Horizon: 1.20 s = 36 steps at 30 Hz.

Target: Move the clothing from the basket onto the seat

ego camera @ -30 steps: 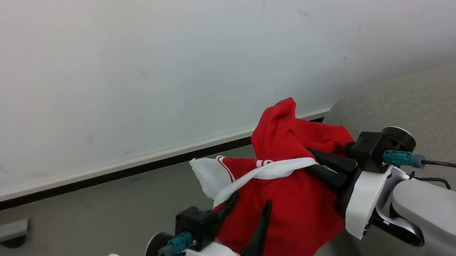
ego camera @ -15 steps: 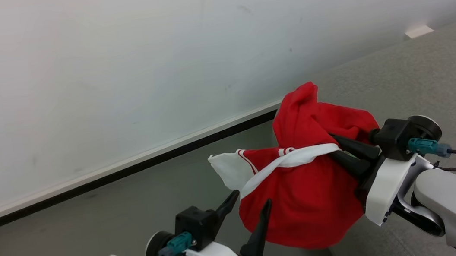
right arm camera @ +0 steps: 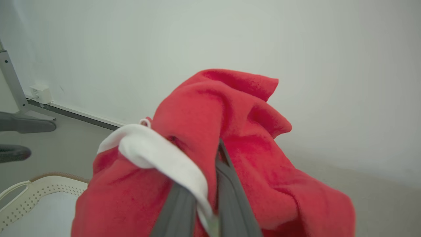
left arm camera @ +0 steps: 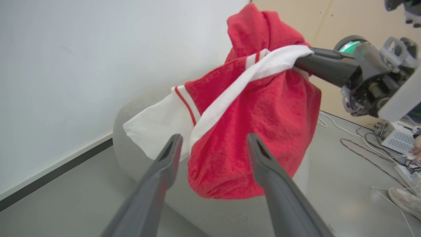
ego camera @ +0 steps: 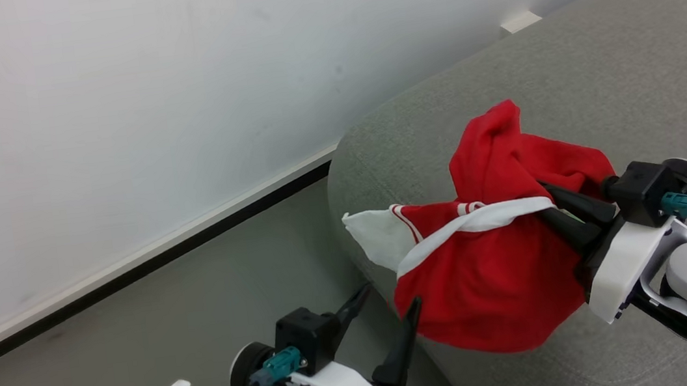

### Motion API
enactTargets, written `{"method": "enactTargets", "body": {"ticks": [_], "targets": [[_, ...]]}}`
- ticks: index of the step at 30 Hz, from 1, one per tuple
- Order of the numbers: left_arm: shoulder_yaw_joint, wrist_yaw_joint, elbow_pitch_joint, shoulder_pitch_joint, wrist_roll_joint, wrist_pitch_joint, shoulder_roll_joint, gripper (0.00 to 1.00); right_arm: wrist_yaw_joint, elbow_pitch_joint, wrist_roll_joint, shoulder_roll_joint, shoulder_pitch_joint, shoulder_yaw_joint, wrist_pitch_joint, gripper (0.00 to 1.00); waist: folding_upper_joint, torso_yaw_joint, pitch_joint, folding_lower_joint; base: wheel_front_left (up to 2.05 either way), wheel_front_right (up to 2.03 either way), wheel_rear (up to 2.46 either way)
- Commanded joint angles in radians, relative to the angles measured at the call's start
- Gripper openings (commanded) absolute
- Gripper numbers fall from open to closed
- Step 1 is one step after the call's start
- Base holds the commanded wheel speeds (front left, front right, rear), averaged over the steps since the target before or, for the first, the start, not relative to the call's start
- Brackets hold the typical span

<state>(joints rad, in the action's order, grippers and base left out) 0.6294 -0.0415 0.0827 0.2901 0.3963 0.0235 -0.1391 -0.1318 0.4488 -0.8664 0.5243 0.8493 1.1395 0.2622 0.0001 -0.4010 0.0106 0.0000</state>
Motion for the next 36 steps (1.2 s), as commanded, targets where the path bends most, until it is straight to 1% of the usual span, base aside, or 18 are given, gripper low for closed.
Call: {"method": "enactTargets", "body": {"ticks": [1,5,10,16,20,24,28,36], "targets": [[0.001,-0.001,0.002,0.011,-0.003,-0.010,-0.001,1.00,0.002,-0.007,0.001,0.010,-0.015,-0.008,0.004,0.00,-0.0001,-0.024,0.009,0.0000,0.00,0.00,0.00],[0.007,-0.002,0.005,0.013,-0.005,-0.010,0.001,1.00,0.002,-0.015,0.003,0.027,-0.021,-0.024,0.004,0.00,-0.0001,-0.048,0.016,0.0000,0.00,0.00,0.00],[0.013,0.000,0.011,0.025,-0.006,-0.011,0.002,1.00,0.002,-0.023,0.007,0.033,-0.031,-0.043,0.004,0.00,-0.0001,-0.059,0.024,0.0000,0.00,0.00,0.00],[0.027,0.007,0.009,0.041,-0.009,0.000,0.004,1.00,0.002,-0.018,0.010,0.045,-0.029,-0.087,0.004,0.00,-0.0001,-0.043,0.047,0.0000,0.00,0.00,0.00],[0.033,0.007,0.000,0.070,-0.017,0.012,0.005,1.00,0.002,-0.010,0.023,0.055,-0.003,-0.132,0.004,0.00,-0.0001,-0.022,0.088,0.0000,0.00,0.00,0.00],[0.042,0.017,-0.011,0.123,-0.036,0.033,0.000,1.00,0.002,0.005,0.043,0.063,0.030,-0.212,0.004,0.00,-0.0001,0.007,0.165,0.0000,0.00,0.00,0.00],[0.045,0.024,-0.025,0.199,-0.060,0.051,0.005,1.00,0.002,0.032,0.079,0.080,0.076,-0.332,0.004,0.00,-0.0001,0.044,0.267,0.0000,0.00,0.00,0.00],[0.072,0.052,-0.041,0.370,-0.110,0.077,0.032,1.00,0.002,0.146,0.158,0.153,0.195,-0.585,0.004,0.00,-0.0001,0.127,0.497,0.0000,0.00,0.00,0.00]]}}
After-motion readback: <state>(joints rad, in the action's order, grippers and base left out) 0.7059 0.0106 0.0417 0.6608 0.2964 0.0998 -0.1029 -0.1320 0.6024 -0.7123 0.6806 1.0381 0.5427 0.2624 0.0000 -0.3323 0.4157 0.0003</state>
